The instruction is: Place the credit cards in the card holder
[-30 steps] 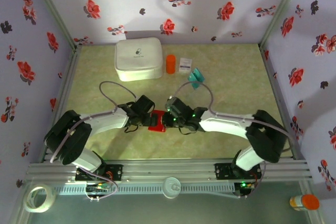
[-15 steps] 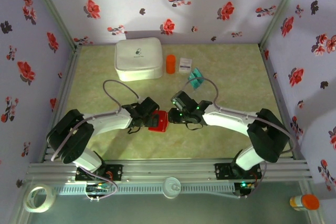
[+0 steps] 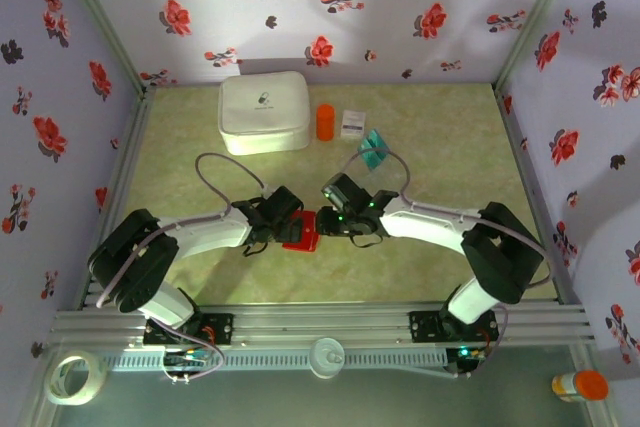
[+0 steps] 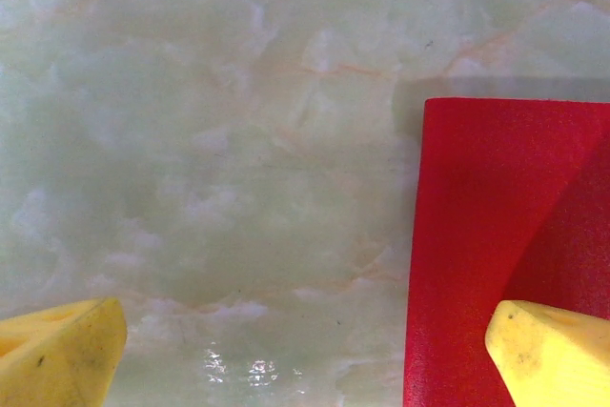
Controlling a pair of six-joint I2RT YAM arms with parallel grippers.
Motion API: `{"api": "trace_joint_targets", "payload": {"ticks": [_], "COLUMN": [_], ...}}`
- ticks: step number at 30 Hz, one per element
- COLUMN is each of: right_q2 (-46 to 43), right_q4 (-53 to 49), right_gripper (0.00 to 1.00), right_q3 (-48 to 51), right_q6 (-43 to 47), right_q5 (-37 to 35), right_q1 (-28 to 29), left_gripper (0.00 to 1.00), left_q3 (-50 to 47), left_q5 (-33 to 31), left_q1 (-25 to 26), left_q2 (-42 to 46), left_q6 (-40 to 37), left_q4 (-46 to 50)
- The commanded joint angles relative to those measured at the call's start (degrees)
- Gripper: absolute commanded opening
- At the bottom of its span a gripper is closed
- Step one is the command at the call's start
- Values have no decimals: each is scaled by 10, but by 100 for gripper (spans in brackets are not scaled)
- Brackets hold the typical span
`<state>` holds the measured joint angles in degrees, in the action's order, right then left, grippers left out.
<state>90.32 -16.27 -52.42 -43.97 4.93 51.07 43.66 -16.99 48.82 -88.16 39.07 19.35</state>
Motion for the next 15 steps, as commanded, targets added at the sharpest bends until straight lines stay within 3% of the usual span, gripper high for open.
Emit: {"api": "trace_joint_targets", "payload": {"ticks": [1, 5, 15], "right_q2": [14, 17, 23], "right_q4": [9, 9, 24], "right_gripper": [35, 24, 11], "right_q3": [-16, -15, -8], "right_q6": [-6, -5, -14], "right_q5": [4, 0, 10], "right_q1": [6, 6, 6], "left_gripper": [100, 100, 100], "left_q3": [-21, -22, -24], "left_q5": [16, 16, 16], "left_q1": [10, 10, 10], "left_q2": [-17, -17, -14], "left_q6": [2, 2, 2], "left_q4": [13, 12, 8]}}
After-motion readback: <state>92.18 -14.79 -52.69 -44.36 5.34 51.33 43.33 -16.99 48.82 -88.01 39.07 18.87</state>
